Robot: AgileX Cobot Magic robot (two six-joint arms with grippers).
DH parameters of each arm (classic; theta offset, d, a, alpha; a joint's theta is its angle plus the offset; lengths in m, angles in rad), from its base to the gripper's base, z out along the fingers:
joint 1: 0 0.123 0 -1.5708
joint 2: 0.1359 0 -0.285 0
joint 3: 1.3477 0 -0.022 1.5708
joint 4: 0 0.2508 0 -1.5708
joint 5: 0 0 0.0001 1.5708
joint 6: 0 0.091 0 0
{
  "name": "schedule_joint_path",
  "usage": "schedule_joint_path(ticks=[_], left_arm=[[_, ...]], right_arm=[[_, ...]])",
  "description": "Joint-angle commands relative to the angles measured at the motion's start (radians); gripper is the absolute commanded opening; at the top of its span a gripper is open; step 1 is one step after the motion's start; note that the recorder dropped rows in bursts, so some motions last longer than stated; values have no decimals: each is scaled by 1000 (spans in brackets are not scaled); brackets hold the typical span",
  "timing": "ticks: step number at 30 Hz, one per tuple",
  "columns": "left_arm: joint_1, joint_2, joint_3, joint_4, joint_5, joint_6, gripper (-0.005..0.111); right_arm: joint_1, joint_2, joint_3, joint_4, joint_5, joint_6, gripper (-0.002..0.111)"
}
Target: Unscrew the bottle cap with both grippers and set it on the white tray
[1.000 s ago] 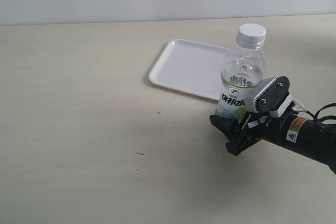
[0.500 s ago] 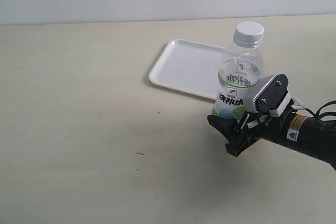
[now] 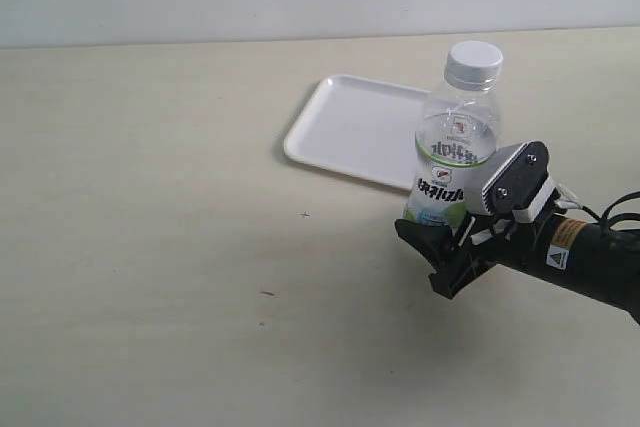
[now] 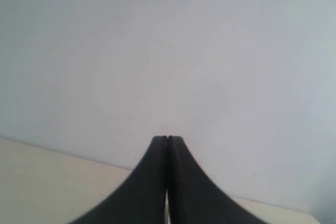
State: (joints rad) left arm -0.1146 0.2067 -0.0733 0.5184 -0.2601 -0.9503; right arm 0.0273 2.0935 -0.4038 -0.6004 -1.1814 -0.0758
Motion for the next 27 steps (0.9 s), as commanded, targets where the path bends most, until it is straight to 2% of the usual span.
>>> schedule_joint_path(ticks=[1, 5, 7, 10, 12, 15, 17, 18, 19, 20, 21, 22, 23, 24, 25, 26, 27], left_arm=[[-7, 278, -254, 373, -53, -246, 0], [-7, 583, -527, 707, 62, -438, 0], [-7, 704, -640, 896, 62, -514, 0], [-7, 867, -816, 1226, 60, -514, 0], [-7, 955, -892, 1226, 97, -275, 0], [-20, 1047, -950, 1226, 247, 58, 0], [-47, 1105, -967, 1226, 442, 276, 0], [-77, 1187, -980, 1226, 669, 484, 0], [-88, 1222, -988, 1226, 743, 538, 0], [-122, 1305, -1021, 1185, 852, 581, 0], [-141, 1331, -1040, 1112, 866, 581, 0], [-196, 1381, -1100, 892, 834, 628, 0], [-218, 1399, -1128, 773, 814, 698, 0], [-277, 1423, -1194, 408, 792, 974, 0], [-305, 1425, -1221, 242, 799, 1126, 0], [-348, 1428, -1285, -175, 843, 1512, 0], [-366, 1428, -1342, -434, 909, 1731, 0]], right_arm=[[-4, -16, -3, -12, -40, -1, 0], [-4, -16, -3, -12, -40, -1, 0], [-4, -16, -3, -15, -40, 1, 0], [-4, -16, -3, -27, -40, 3, 0], [-4, -16, -3, -27, -40, 3, 0], [-4, -16, -15, -30, -40, 3, 0], [-4, -16, -26, -38, -33, 26, 0], [-4, -16, -35, -57, -18, 35, 0], [-4, -16, -35, -59, -18, 35, 0], [-4, -16, -35, -58, -16, 35, 0], [-4, -16, -35, -58, -16, 35, 0], [-4, -16, -35, -58, -8, 35, 0], [-4, -16, -35, -62, 1, 35, 0], [-4, -16, -35, -64, 22, 37, 0], [-4, -16, -35, -64, 31, 37, 0], [-4, -16, -35, -64, 35, 37, 0], [-4, -16, -35, -64, 35, 37, 0]])
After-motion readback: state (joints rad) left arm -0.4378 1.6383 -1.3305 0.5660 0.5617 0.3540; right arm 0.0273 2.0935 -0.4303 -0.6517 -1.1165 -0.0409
